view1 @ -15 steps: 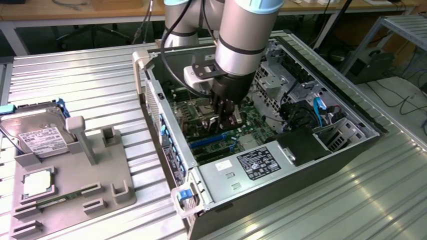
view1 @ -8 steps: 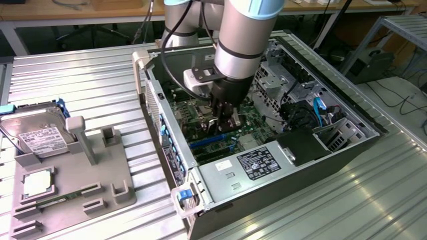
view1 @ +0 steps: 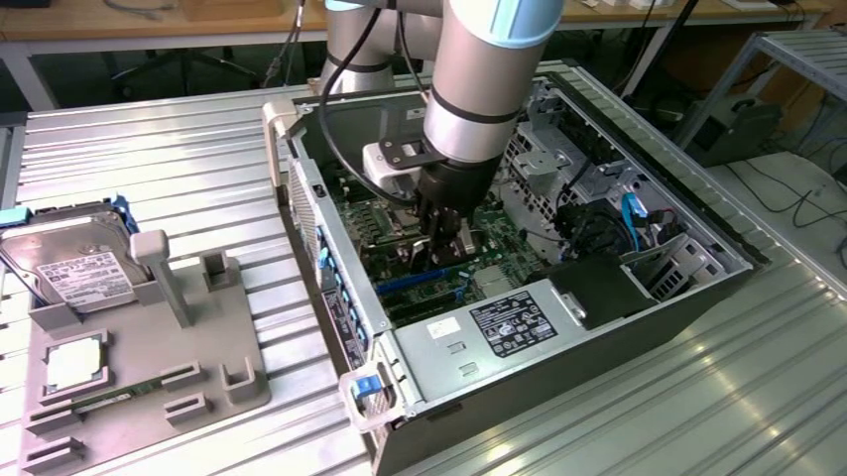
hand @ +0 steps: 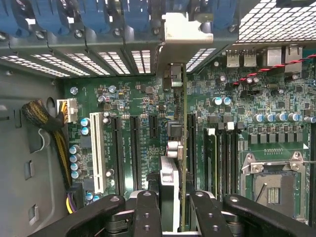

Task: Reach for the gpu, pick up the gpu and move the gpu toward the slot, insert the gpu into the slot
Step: 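Insert the gpu into the slot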

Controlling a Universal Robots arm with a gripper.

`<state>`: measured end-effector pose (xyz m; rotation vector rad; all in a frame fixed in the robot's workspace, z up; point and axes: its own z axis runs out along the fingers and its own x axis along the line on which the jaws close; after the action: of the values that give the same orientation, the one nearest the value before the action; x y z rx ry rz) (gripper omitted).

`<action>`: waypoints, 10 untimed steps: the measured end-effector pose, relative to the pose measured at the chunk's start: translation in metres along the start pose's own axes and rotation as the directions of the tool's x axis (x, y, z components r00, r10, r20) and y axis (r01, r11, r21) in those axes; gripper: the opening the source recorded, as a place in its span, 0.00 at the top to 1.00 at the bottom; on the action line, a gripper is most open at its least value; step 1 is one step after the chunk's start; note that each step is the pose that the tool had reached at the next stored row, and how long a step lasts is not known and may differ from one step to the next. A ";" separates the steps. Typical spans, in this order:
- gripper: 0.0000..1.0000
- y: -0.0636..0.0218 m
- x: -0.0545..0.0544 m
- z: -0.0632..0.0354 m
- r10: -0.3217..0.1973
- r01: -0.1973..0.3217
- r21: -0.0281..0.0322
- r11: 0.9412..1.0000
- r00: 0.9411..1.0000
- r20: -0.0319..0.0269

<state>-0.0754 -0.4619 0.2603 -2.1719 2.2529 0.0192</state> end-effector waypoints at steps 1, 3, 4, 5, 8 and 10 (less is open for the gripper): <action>0.72 0.0000 0.000 0.0000 0.000 0.000 0.000 1.000 1.000 0.000; 0.72 0.0000 0.000 0.0001 0.000 0.000 0.000 1.000 1.000 0.000; 0.72 -0.0001 0.001 0.0002 0.000 0.000 0.000 1.000 1.000 0.000; 0.72 -0.0002 0.002 0.0002 0.000 0.000 0.000 1.000 1.000 0.000; 0.72 -0.0003 0.004 0.0005 0.000 0.000 0.000 1.000 1.000 0.000; 0.72 -0.0001 0.004 0.0007 0.000 0.000 0.000 1.000 1.000 0.000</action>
<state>-0.0755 -0.4655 0.2595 -2.1720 2.2530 0.0192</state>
